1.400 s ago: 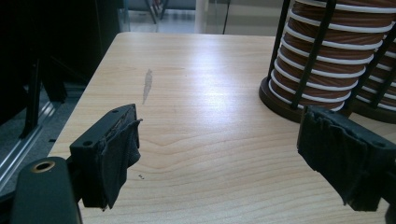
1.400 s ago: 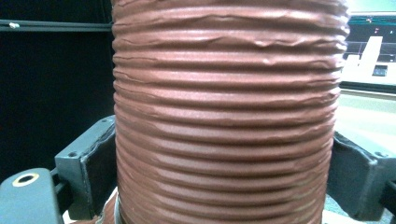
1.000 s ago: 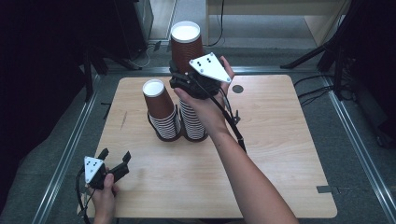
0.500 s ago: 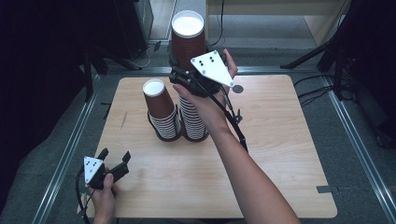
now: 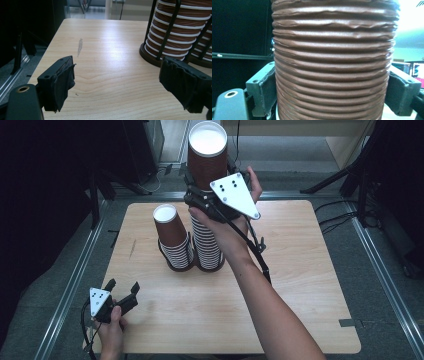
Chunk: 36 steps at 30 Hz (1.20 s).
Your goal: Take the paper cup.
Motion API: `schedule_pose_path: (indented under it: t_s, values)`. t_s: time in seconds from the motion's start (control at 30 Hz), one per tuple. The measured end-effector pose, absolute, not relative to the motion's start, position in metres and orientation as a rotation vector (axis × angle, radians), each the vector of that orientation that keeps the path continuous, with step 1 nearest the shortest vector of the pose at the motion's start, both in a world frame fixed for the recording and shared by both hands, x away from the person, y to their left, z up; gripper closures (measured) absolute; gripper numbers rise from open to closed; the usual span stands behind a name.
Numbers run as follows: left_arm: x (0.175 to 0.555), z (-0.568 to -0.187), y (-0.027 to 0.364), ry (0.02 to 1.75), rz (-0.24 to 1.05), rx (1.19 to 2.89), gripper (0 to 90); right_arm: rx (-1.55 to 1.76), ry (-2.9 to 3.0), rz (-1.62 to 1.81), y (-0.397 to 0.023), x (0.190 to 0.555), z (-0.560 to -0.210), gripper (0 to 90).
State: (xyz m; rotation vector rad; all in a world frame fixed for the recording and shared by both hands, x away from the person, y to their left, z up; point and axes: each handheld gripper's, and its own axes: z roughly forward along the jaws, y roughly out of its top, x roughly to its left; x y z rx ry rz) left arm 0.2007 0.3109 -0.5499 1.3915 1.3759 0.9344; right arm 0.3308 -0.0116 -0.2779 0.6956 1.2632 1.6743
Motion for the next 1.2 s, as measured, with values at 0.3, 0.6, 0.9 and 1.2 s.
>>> schedule_pose_path:
  t_s: [0.3,0.6,0.9,1.2]
  values:
    - [0.200,-0.550,0.312,1.381,0.933,1.369,13.0,0.690,1.229,1.659,-0.021,0.329,-0.274,13.2]
    - [0.200,-0.550,0.312,1.377,0.940,1.382,13.0,0.703,1.198,1.628,-0.041,0.325,-0.275,13.1]
    - [0.199,-0.548,0.312,1.379,0.931,1.379,13.0,0.732,1.182,1.608,-0.066,0.320,-0.284,13.1]
    - [0.197,-0.547,0.312,1.369,0.925,1.392,10.2,0.767,1.194,1.577,-0.088,0.314,-0.305,13.0]
